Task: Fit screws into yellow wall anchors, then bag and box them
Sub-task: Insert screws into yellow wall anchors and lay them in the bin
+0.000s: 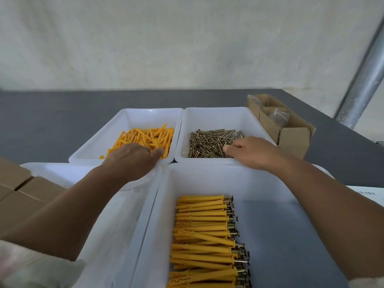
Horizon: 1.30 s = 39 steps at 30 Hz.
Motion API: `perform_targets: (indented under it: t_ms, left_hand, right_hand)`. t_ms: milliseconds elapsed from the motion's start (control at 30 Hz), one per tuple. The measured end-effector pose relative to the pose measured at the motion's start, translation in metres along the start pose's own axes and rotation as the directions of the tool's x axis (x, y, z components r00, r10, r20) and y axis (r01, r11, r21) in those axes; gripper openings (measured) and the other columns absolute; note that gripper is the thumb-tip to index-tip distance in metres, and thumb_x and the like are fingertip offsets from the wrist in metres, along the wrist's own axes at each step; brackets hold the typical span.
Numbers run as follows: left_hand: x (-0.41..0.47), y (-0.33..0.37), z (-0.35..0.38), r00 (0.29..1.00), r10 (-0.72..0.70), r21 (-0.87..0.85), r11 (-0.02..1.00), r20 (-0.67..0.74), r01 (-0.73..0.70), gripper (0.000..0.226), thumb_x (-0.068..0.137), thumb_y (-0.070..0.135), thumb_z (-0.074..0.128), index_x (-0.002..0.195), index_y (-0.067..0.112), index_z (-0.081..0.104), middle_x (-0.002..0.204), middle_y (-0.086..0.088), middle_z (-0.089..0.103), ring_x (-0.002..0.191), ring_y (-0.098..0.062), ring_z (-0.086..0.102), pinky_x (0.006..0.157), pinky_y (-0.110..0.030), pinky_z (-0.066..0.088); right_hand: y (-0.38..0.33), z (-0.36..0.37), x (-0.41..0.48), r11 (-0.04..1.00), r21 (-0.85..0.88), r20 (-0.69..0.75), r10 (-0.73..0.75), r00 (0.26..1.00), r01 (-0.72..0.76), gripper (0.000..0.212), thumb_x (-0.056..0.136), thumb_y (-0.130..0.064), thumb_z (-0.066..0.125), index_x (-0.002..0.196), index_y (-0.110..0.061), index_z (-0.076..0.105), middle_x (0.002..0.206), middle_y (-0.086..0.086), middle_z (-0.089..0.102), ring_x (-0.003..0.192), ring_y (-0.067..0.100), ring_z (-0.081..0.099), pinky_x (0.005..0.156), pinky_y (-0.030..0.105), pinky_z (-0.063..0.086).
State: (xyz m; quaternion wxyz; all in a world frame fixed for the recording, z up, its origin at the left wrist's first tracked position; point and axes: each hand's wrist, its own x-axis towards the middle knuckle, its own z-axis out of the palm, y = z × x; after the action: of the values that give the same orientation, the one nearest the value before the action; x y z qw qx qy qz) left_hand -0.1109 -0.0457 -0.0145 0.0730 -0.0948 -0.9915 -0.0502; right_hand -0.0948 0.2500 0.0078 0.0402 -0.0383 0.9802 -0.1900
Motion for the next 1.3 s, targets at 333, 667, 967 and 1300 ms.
perform_targets:
  t_ms: [333,667,967,1300]
  left_hand:
    - [0.001,-0.001,0.001,1.000,0.005,0.033,0.999,-0.011,-0.005,0.057,0.098,0.058,0.024,0.066,0.018,0.049,0.072,-0.004,0.055,0.070,-0.014,0.050,0.058,-0.030,0.034]
    - [-0.002,0.001,-0.001,0.999,-0.031,0.062,0.998,0.025,0.029,0.062,0.095,0.065,0.017,0.076,0.018,0.053,0.075,-0.002,0.059,0.071,-0.013,0.052,0.057,-0.027,0.035]
    - [-0.004,0.006,-0.003,0.997,-0.061,0.007,0.998,-0.043,0.061,0.061,0.098,0.057,0.027,0.063,0.014,0.052,0.065,-0.004,0.054,0.068,-0.017,0.052,0.059,-0.030,0.036]
    - [-0.010,0.013,-0.008,0.979,-0.147,-0.090,0.987,-0.141,0.136,0.043,0.099,0.035,0.040,0.063,0.015,0.051,0.076,-0.003,0.049,0.068,-0.011,0.043,0.062,-0.031,0.031]
  right_hand:
    - [-0.017,0.000,0.015,0.996,-0.082,0.343,0.007,0.939,0.023,0.038,0.103,-0.029,0.030,0.119,-0.012,0.060,0.133,0.006,0.055,0.116,0.024,0.051,0.089,0.034,0.034]
    - [-0.020,-0.002,0.013,0.993,-0.094,0.389,-0.025,0.921,0.066,0.036,0.103,-0.015,0.031,0.121,0.004,0.055,0.125,0.017,0.058,0.105,0.027,0.056,0.069,0.028,0.034]
    - [-0.013,0.003,0.017,0.997,-0.081,0.258,0.019,0.966,0.002,0.030,0.099,-0.028,0.035,0.077,-0.017,0.052,0.088,-0.002,0.053,0.079,0.014,0.047,0.066,0.029,0.034]
    - [-0.006,0.008,0.021,0.996,-0.039,0.176,0.085,0.981,-0.080,0.035,0.088,-0.046,0.041,0.092,-0.020,0.064,0.094,-0.002,0.059,0.088,0.016,0.055,0.071,0.034,0.040]
